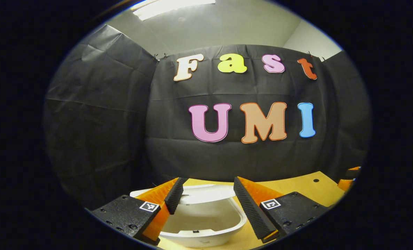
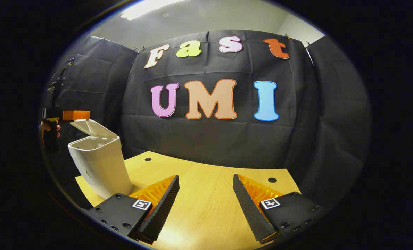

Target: Press the lid of the desktop garbage bin to open it, pick up the crumpled paper on the desktop and throw it into the bin, then pick up the pop can on the desktop and drop it into the bin, and finally close the garbage bin lid.

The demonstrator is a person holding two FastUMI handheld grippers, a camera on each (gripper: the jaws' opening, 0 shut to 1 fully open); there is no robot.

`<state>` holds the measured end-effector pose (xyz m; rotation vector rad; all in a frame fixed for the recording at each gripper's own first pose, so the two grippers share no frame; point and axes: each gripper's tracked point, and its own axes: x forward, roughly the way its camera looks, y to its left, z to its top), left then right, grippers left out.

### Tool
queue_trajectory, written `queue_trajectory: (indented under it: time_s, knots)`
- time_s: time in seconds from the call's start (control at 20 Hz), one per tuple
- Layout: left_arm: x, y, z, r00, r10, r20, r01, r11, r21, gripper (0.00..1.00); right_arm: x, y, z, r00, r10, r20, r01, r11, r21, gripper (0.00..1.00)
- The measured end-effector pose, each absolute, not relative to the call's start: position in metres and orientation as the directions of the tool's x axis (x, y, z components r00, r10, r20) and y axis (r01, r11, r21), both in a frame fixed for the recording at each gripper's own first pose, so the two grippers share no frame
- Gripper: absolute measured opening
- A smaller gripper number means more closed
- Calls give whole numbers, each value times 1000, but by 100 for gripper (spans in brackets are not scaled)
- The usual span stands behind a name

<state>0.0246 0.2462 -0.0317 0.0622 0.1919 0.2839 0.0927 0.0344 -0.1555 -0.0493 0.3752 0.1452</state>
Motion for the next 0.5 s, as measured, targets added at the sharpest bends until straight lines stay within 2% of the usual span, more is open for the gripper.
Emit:
queue_trajectory:
  time_s: [0.5]
  knots:
    - [-2,240,-93,909,300,-289,-299,953,50,90,86,24,-154,918,124,-377,-145,989,-28,98]
